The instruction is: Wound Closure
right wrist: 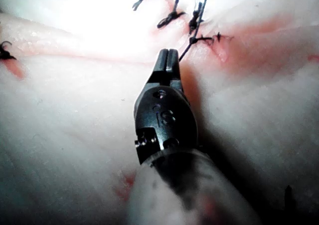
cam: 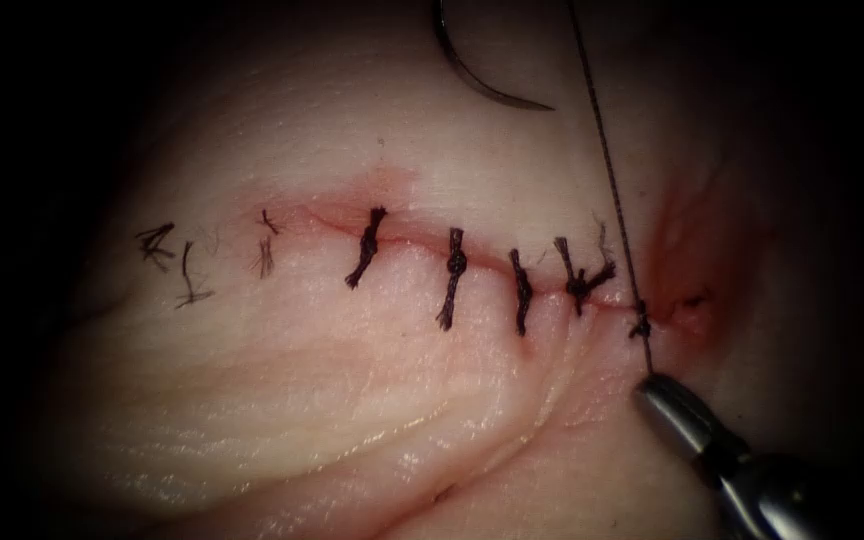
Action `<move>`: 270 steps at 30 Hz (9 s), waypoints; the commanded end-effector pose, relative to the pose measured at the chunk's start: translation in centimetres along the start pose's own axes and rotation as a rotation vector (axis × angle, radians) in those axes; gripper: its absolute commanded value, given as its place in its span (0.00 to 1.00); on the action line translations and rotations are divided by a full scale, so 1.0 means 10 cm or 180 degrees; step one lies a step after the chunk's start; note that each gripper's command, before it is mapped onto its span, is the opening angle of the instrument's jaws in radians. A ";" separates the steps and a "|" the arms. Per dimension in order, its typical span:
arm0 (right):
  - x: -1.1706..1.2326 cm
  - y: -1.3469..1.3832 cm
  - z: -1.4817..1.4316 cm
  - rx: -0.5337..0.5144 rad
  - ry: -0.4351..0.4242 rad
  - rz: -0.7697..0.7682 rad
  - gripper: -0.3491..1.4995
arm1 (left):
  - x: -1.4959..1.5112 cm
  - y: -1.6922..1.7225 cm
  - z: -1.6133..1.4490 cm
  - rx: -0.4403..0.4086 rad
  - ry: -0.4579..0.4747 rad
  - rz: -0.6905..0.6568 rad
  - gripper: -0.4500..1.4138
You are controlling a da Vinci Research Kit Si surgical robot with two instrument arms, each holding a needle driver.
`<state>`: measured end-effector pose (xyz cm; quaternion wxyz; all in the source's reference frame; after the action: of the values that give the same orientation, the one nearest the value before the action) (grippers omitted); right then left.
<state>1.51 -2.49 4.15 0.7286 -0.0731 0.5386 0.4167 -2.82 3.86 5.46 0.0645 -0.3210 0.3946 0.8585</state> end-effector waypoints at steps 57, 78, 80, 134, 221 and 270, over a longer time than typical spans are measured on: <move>0.075 0.043 0.046 0.1439 -0.0250 -0.0857 0.00 | 0.139 0.066 -0.299 -0.1838 0.0299 -0.0622 0.00; 0.114 0.046 0.094 0.1449 -0.0130 -0.0248 0.00 | 0.145 0.115 -0.383 -0.3166 0.2741 0.0765 0.00; 0.118 0.046 0.104 0.1431 -0.0158 -0.0235 0.00 | 0.149 0.132 -0.389 -0.3150 0.2917 0.0819 0.00; 0.131 0.095 0.096 0.4562 0.0188 -0.1531 0.00 | 0.060 0.199 -0.238 -0.2974 0.1484 0.0164 0.00; 0.054 0.082 0.070 0.3266 -0.0812 -0.2341 0.46 | 0.073 0.129 -0.314 -0.2091 -0.0253 -0.2634 0.67; 0.081 0.099 0.089 0.2627 -0.0678 -0.1613 0.00 | 0.083 0.095 -0.281 -0.2001 -0.0353 -0.2054 0.00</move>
<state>1.45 -0.96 4.13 0.8270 0.1355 0.5456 -0.0121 -2.42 1.09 4.16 0.2458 -0.3841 -0.0067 0.8899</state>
